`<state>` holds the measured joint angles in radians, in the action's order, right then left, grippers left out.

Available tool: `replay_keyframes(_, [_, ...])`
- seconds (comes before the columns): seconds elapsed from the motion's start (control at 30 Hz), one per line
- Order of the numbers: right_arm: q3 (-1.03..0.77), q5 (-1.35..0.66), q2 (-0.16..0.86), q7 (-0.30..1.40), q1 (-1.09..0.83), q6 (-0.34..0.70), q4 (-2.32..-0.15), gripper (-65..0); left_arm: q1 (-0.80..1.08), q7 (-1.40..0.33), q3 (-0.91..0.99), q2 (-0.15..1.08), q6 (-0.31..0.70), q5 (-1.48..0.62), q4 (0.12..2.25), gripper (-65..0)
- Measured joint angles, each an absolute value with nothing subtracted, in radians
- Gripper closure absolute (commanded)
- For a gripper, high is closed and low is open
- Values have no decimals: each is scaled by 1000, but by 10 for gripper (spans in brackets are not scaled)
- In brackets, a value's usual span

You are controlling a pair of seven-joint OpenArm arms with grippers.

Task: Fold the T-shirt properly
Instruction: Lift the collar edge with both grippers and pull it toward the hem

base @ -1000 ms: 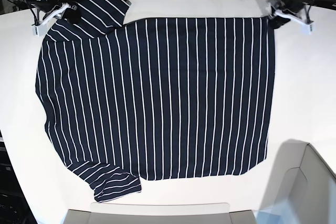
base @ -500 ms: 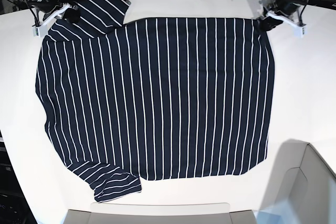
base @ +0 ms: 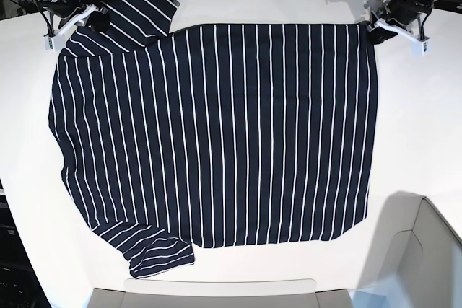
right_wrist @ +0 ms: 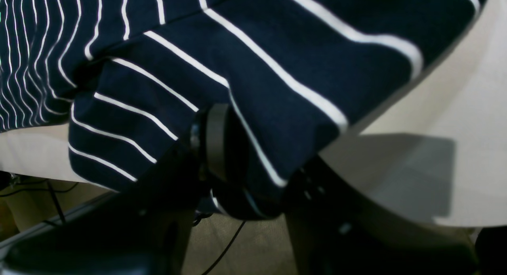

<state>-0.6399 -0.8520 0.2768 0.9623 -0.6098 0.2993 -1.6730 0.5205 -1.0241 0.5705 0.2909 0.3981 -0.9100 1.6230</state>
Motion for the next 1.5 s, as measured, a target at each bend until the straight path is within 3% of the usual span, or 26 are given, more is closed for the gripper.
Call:
replay_keyframes(0.3, [-640,-852,277,962,-610,299,-1673,-128,515,-1043,554,295,398,-989,1604,-116])
replay_keyframes(0.67, [-639,-848,277,966,-602,299,-1673,-128,510,-943,416,329,440,-1061,1476,-110])
replay_keyframes(0.73, [-639,-848,277,966,-602,299,-1673,-128,509,-941,416,329,439,-1061,1476,-76])
replay_keyframes(0.8, [-639,-848,277,966,-601,299,-1673,-128,480,-946,416,329,434,-1052,1472,0])
replay_keyframes(0.93, [-639,-848,276,966,-601,299,-1673,-128,455,-964,416,329,430,-1040,1467,0])
replay_keyframes(1.03, [-640,-833,276,977,-601,298,-1696,-82,452,-967,417,329,423,-1036,1482,0])
replay_keyframes(1.1, [-642,-824,276,989,-603,291,-1744,-7,472,-978,417,327,411,-1007,1528,0])
replay_keyframes(1.5, [-759,-833,266,982,-663,292,-1886,0,569,-998,594,313,402,-989,1683,0])
